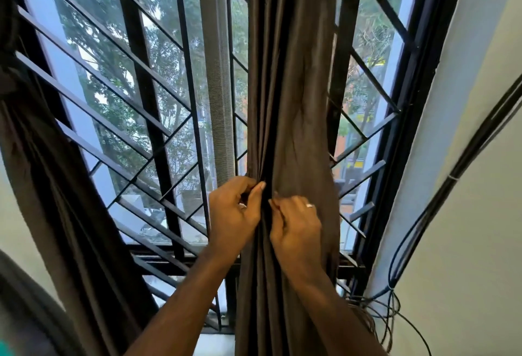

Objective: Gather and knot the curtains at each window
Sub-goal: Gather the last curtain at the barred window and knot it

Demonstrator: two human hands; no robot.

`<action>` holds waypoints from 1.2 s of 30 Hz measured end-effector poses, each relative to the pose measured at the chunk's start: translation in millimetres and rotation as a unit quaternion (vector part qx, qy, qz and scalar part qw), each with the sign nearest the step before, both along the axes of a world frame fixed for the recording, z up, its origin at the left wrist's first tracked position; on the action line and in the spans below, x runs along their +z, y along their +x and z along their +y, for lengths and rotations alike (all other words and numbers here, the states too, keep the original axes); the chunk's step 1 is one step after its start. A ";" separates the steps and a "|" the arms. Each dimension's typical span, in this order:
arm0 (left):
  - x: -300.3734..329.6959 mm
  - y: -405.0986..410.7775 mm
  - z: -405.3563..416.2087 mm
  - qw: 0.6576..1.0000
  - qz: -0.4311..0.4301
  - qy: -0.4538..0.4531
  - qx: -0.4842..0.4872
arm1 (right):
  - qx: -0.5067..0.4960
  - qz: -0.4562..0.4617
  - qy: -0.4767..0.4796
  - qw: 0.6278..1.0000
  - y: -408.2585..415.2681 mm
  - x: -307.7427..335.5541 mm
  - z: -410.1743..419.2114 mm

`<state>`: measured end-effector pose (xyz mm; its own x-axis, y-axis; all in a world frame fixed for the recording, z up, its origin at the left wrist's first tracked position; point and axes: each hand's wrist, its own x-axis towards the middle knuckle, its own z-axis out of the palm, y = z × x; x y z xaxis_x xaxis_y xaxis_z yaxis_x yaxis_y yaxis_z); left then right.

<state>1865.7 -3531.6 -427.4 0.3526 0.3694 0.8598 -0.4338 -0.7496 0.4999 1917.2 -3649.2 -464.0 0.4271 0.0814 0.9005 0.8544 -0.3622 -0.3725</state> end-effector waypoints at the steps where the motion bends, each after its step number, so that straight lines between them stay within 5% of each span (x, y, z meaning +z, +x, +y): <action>1: 1.1 -1.0 -2.6 1.000 0.003 0.002 -0.004 | 0.013 -0.005 -0.005 1.000 -7.1 1.4 6.8; 27: 9.5 -2.8 5.2 0.998 0.023 0.024 0.055 | 0.129 0.000 -0.052 0.990 -1.3 5.8 16.8; 32: 5.0 -4.1 21.3 0.997 0.016 0.015 0.077 | 0.109 0.064 0.058 0.990 16.9 3.1 -9.0; 36: 5.4 -5.1 24.5 0.997 0.012 0.022 0.075 | 0.081 0.229 0.129 0.961 45.7 12.3 -18.0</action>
<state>1860.7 -3507.1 -422.0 0.3174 0.3818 0.8680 -0.3025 -0.8268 0.4743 1962.9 -3667.2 -451.7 0.7847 -0.0199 0.6195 0.6162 -0.0841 -0.7831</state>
